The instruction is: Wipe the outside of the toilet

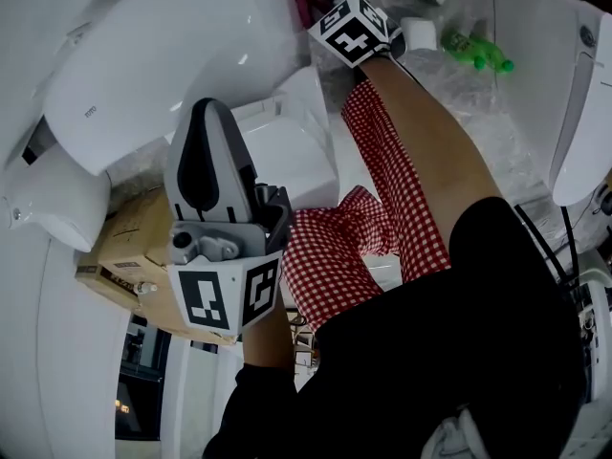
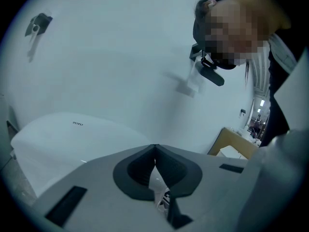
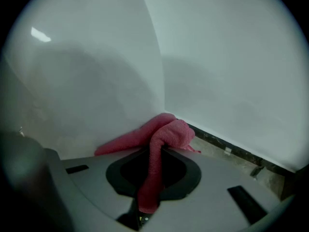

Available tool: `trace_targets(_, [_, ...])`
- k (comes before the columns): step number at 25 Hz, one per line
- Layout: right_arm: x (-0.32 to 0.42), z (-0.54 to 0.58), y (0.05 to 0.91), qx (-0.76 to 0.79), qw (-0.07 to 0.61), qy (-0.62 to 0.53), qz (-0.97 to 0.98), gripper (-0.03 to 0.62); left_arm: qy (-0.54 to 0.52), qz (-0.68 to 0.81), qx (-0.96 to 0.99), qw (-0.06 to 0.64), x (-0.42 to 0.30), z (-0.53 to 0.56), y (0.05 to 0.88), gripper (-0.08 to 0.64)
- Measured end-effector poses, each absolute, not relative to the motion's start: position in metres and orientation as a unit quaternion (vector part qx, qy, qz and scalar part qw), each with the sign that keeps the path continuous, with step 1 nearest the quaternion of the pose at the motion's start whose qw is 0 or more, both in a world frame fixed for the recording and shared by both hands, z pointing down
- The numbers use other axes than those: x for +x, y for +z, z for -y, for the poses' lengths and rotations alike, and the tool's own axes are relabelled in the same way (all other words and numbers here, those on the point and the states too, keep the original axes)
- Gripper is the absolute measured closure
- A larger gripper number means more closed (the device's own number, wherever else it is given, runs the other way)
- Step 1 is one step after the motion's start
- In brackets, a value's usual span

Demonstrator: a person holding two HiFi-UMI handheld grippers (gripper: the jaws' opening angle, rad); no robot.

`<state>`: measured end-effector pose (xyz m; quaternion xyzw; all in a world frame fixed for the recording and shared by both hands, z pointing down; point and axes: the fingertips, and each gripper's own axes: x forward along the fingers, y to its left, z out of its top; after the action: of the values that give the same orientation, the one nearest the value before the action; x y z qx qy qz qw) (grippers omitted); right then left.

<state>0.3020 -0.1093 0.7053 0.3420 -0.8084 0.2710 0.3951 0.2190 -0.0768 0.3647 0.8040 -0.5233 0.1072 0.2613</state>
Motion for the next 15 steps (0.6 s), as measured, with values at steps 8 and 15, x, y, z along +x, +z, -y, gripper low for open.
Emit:
trace_targets(8, [0.352,0.109,0.683,0.425,0.311,0.327,0.785,0.538,0.102,0.522,0.806,0.261,0.220,0.076,0.357,0.551])
trace_targets(15, [0.371,0.104,0.578,0.445,0.141,0.403,0.787,0.538,0.095,0.518,0.810,0.258,0.223,0.079,0.345,0.551])
